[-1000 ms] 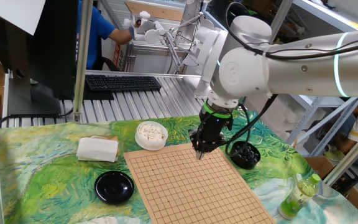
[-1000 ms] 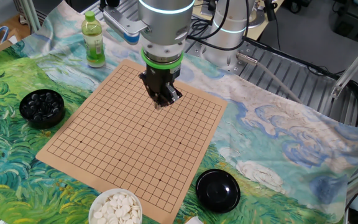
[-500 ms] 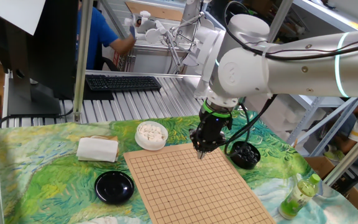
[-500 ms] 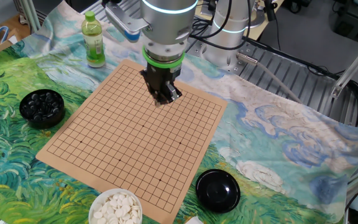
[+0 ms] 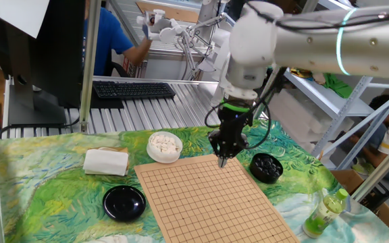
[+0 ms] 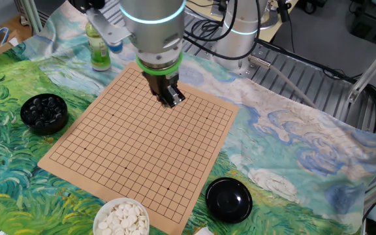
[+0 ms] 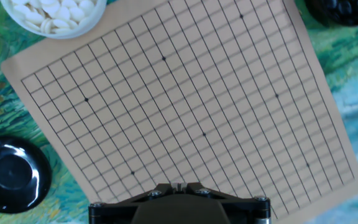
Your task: Play the first move as black on the 3-4 point in the upper right corner of the Go board
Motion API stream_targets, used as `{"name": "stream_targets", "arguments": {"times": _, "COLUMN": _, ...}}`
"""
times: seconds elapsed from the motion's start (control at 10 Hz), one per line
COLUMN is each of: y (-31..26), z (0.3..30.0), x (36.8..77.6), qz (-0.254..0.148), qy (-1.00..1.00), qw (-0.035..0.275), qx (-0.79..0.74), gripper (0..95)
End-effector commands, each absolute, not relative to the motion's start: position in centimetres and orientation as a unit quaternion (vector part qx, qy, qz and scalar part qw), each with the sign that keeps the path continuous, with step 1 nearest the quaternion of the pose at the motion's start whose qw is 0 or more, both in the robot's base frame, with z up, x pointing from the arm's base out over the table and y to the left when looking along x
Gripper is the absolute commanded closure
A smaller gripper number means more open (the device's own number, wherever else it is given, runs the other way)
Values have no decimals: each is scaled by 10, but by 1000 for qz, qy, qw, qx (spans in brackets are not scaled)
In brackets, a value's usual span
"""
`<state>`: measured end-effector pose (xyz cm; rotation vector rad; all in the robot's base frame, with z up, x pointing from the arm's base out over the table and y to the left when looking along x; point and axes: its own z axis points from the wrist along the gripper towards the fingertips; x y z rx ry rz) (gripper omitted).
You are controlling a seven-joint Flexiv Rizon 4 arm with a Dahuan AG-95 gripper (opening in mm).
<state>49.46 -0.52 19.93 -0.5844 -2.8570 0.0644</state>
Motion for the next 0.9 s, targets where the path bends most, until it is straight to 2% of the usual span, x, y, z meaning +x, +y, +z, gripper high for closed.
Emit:
{"name": "stream_targets", "arguments": {"times": 0.1, "y": -4, "z": 201, "x": 492, "qz": 22, "qy": -975, "qw": 108, "qx": -195, "gripper": 950}}
{"name": "stream_targets", "arguments": {"times": 0.9, "y": -4, "z": 201, "x": 492, "qz": 14, "qy": -991, "qw": 50, "qx": -125, "gripper": 950}}
